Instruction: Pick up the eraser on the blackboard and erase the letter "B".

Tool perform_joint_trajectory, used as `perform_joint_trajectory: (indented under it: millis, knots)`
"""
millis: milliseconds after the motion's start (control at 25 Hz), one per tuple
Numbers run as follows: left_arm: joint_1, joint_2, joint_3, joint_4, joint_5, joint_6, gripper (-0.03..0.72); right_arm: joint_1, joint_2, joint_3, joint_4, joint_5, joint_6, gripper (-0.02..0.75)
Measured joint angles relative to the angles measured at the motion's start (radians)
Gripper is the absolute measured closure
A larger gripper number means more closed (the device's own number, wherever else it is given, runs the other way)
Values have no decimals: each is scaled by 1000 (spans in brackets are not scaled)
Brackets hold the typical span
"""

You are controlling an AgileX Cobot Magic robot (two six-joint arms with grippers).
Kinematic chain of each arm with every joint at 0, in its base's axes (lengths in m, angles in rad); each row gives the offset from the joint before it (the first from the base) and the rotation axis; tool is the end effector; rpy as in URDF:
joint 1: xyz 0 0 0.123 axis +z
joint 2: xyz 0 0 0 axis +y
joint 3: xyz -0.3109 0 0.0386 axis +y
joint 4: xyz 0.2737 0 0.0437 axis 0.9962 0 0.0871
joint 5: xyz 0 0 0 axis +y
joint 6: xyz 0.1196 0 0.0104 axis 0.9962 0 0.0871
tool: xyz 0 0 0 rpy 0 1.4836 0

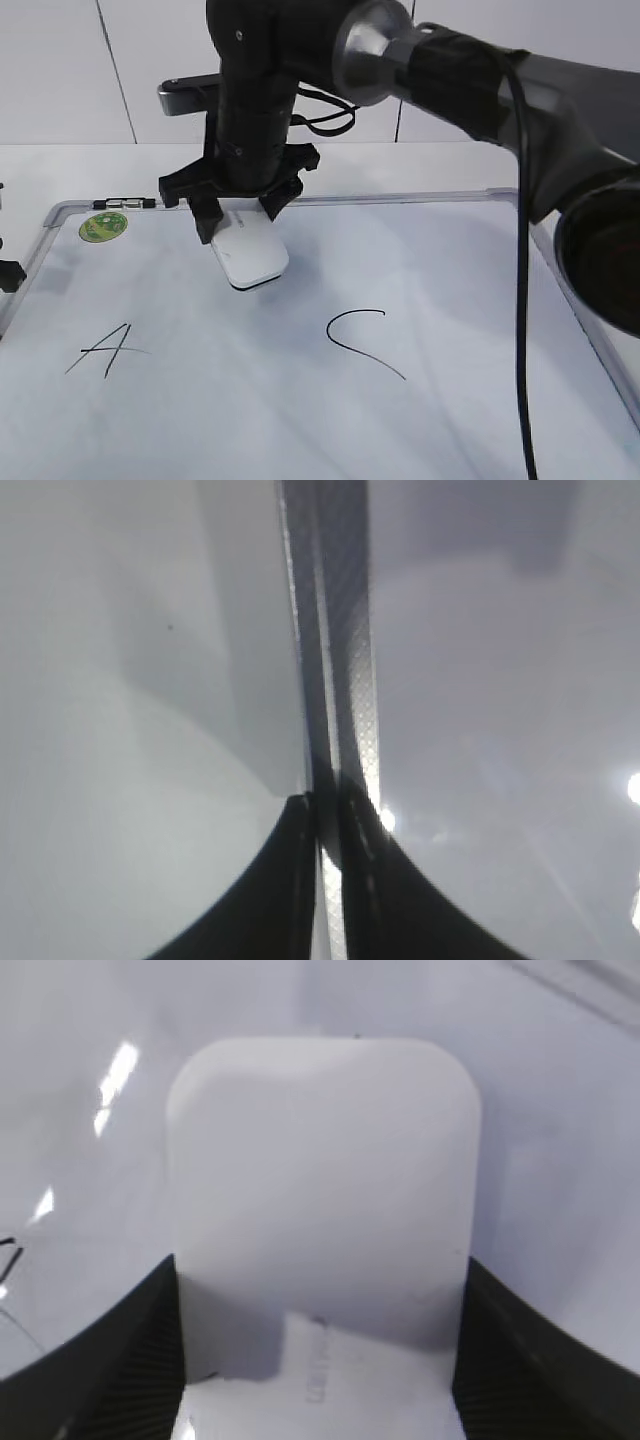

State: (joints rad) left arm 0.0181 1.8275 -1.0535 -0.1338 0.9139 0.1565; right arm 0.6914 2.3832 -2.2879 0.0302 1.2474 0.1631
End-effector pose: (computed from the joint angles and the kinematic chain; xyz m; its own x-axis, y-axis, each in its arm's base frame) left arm 0.3396 -0.0065 0.1345 -0.9983 0.0559 0.0176 0.0537 0.9928 -0.1072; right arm 0.4339 0.3636 0.2122 -0.8322 -0.4658 -0.3009 -0.5088 0.8572 0.0801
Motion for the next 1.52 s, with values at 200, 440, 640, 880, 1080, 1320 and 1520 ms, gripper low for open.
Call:
perform_joint_trajectory:
  millis: [200, 440, 640, 880, 1080, 1320, 1520]
  knots:
    - [0, 0, 0, 0, 0, 0, 668, 0, -25, -2, 6, 0, 0, 228]
    - [0, 0, 0, 0, 0, 0, 668, -2, -142, 70, -16, 2, 0, 228]
    - [0, 0, 0, 0, 0, 0, 668, -29, -303, 317, -107, 2, 0, 228]
    - [0, 0, 0, 0, 0, 0, 668, -110, -466, 554, -134, 2, 53, 228]
    - [0, 0, 0, 0, 0, 0, 668, -170, -568, 694, -134, 0, 90, 228]
    - [0, 0, 0, 0, 0, 0, 668, -238, -663, 865, -138, -9, 111, 228]
    - [0, 0, 0, 0, 0, 0, 668, -268, -682, 960, -186, -17, 130, 229]
